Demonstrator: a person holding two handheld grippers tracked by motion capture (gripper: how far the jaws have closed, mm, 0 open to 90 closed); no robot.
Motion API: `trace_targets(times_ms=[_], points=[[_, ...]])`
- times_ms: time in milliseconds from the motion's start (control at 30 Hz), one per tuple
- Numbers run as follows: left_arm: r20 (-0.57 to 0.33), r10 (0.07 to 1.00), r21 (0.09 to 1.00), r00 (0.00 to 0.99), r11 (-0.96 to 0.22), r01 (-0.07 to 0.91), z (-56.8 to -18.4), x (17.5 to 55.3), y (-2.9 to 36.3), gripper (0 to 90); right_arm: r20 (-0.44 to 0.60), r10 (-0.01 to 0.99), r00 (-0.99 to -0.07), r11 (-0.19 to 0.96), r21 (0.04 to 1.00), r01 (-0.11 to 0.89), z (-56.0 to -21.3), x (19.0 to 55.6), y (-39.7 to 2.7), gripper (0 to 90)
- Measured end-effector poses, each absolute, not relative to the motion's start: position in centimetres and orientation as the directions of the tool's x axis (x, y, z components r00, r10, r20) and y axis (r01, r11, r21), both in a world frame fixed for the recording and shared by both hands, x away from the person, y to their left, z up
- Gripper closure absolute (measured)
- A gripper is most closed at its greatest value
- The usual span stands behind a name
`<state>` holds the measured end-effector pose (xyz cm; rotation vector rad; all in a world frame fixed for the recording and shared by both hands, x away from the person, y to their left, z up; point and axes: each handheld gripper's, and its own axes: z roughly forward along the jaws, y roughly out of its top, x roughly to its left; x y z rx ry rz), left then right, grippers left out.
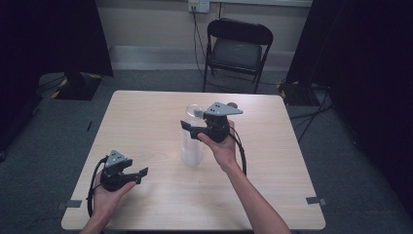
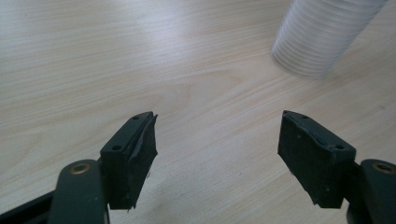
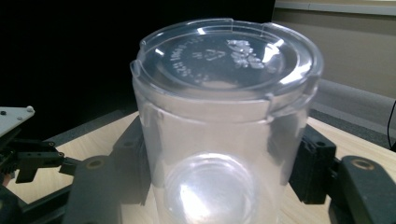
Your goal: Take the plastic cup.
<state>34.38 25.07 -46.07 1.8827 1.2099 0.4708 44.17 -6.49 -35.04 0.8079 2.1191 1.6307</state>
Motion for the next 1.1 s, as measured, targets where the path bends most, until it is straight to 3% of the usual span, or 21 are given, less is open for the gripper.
trace_targets(times_ms=[1100], points=[[-0.125, 0.882, 0.798, 0.455, -0.183, 0.574, -46.3, 34.5, 25.4, 28.5, 0.116, 0.607, -0.786, 0.076, 0.976, 0.202, -31.7, 43.5, -8.5, 36.7]])
